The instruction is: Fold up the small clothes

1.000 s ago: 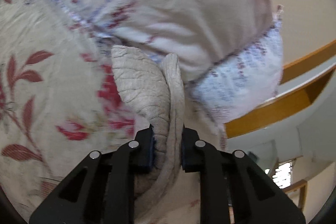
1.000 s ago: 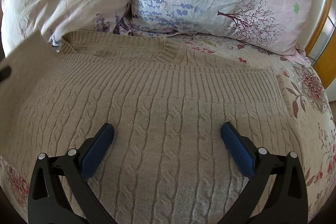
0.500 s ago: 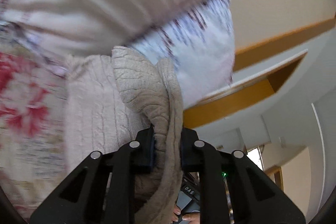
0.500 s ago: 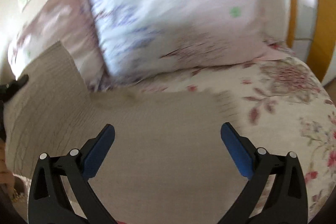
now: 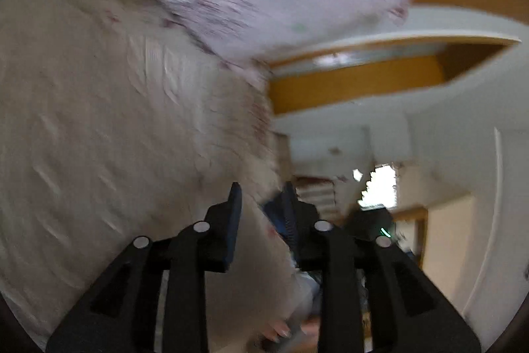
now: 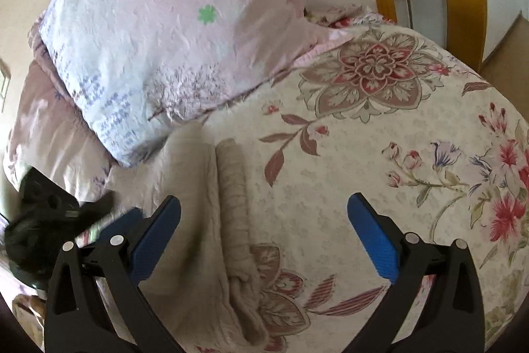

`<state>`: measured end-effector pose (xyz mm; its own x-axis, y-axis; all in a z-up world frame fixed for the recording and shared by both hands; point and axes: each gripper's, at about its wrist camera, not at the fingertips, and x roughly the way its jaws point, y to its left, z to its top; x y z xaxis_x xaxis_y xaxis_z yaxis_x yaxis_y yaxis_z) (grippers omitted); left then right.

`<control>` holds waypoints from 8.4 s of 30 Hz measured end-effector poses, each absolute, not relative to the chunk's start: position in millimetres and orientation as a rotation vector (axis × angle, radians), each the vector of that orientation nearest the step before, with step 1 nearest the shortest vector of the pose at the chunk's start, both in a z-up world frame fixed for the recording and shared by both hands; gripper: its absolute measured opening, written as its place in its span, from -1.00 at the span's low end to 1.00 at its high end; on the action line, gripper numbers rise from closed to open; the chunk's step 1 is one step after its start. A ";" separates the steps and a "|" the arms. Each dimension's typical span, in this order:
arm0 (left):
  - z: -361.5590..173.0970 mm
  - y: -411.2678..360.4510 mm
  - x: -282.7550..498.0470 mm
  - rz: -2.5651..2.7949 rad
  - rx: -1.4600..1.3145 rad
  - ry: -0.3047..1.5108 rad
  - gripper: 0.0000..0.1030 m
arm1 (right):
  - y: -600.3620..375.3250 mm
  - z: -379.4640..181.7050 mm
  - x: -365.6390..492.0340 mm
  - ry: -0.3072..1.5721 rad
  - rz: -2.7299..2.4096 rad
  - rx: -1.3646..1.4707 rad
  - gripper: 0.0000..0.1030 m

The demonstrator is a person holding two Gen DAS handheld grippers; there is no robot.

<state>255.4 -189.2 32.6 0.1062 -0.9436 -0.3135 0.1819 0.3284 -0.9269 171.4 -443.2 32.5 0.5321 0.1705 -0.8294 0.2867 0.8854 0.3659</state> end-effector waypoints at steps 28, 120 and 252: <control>26.6 -60.5 248.8 -0.574 -0.536 1.073 0.30 | -409.1 41.0 207.1 1.043 0.102 0.544 -0.83; 69.1 -10.1 220.5 -0.734 -0.621 1.030 -0.28 | -346.0 35.2 183.9 1.094 0.480 0.838 -0.47; -4.1 6.1 77.3 -0.073 0.062 0.942 0.97 | -184.7 17.9 73.5 1.155 0.159 -0.039 0.97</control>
<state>77.3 6.1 -4.1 0.5863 -0.0359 -0.8093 0.0899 0.9957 0.0210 73.5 -184.7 17.9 0.3940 0.1053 -0.9131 -0.1457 0.9880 0.0510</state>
